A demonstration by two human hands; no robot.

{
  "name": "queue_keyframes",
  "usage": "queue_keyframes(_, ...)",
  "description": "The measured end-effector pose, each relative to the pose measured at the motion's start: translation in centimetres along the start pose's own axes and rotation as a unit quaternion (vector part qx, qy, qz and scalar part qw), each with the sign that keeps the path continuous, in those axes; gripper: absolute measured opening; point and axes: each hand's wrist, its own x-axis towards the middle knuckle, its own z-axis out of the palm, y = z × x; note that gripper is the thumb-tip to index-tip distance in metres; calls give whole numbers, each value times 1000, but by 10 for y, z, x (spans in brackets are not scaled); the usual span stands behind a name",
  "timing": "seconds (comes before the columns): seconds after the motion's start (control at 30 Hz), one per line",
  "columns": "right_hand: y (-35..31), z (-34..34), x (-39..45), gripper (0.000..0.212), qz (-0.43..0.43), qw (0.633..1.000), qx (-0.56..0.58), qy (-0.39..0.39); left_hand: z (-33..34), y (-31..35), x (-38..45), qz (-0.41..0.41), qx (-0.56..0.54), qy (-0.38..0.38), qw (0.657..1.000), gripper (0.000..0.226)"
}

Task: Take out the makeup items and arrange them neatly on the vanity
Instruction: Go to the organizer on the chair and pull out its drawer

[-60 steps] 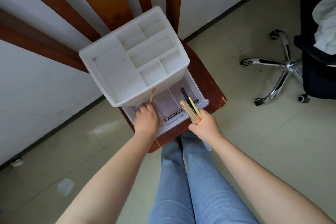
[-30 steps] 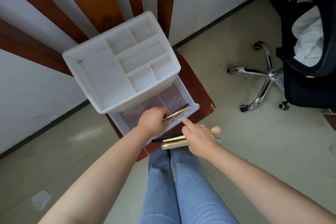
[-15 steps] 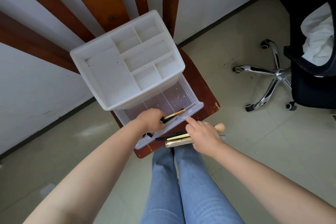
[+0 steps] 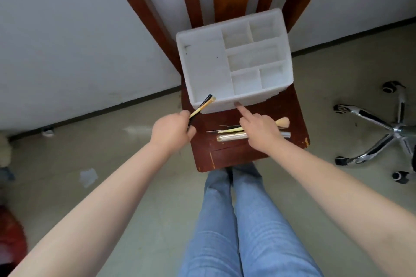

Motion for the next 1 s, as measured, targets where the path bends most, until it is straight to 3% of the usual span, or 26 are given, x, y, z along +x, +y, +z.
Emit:
queue_keyframes(0.3,2,-2,-10,33,20,1000,11,-6,1,5,-7,0,0,55,998,29)
queue_keyframes(0.47,21,-36,-58,28,95,995,17,19,-49,44,1,80,58,77,992,27)
queue_keyframes(0.6,53,-73,-121,25,206,975,30,72,-105,119,13,181,108,92,973,26)
queue_keyframes(0.77,72,-84,-229,25,403,905,61,124,-148,236,-12,365,199,129,901,22)
queue_keyframes(0.9,50,-56,-333,29,555,814,115,127,-139,329,-75,494,260,129,820,21)
queue_keyframes(1.0,11,-20,-418,32,654,734,153,104,-112,391,-149,591,298,125,739,20)
